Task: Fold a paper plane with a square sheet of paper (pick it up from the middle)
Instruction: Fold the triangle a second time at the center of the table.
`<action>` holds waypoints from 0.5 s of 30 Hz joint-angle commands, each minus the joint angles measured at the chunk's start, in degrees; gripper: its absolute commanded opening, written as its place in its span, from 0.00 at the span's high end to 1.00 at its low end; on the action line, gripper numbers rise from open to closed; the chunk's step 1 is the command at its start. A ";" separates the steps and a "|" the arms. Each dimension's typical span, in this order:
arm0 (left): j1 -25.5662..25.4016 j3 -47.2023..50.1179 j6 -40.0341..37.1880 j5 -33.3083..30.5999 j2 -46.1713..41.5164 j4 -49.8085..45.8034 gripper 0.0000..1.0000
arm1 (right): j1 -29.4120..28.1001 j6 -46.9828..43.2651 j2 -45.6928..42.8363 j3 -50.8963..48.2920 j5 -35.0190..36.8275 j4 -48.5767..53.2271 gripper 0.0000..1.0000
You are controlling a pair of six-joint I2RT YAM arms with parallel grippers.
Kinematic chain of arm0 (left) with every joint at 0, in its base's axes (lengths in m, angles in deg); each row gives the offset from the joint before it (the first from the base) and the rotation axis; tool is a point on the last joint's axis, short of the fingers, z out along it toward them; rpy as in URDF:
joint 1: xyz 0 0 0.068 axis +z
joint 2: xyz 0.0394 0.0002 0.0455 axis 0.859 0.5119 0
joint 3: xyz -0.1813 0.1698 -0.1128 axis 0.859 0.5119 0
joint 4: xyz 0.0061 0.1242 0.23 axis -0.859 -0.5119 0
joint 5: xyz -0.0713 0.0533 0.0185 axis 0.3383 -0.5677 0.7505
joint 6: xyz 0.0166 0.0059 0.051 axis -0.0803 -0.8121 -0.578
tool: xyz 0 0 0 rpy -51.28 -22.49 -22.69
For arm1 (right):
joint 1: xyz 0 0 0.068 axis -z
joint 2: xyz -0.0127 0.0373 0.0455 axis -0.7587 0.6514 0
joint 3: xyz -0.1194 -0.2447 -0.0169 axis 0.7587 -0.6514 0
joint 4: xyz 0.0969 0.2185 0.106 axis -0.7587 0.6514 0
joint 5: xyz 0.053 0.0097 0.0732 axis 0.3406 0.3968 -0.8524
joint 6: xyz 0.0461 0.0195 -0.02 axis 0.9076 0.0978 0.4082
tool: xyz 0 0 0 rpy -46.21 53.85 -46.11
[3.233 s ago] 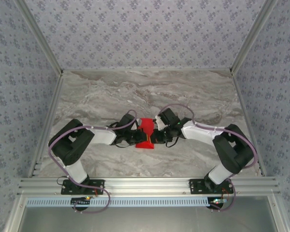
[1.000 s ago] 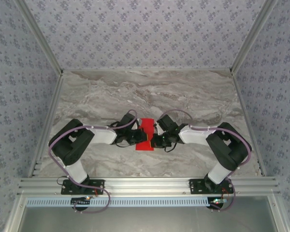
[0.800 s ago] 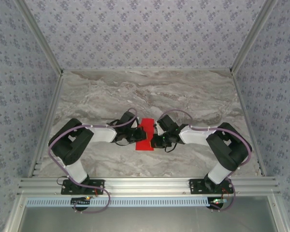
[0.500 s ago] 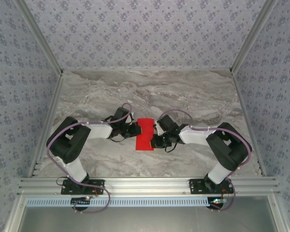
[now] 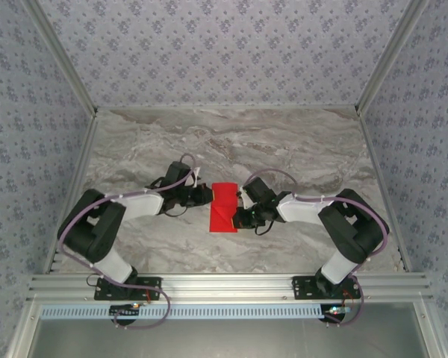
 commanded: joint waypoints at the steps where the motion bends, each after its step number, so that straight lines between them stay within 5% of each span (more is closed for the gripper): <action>1: -3.10 -1.52 0.07 -1.52 -4.12 -1.86 0.93 | 0.01 -0.84 4.32 -3.61 6.50 7.69 1.00; 6: -9.34 -0.65 2.68 -3.95 -2.43 -0.46 0.96 | -0.14 -0.78 4.73 -3.19 6.74 8.25 1.00; 15: -10.91 1.12 5.90 -1.24 5.56 7.76 1.00 | -0.18 -0.91 5.27 -2.93 7.01 8.82 1.00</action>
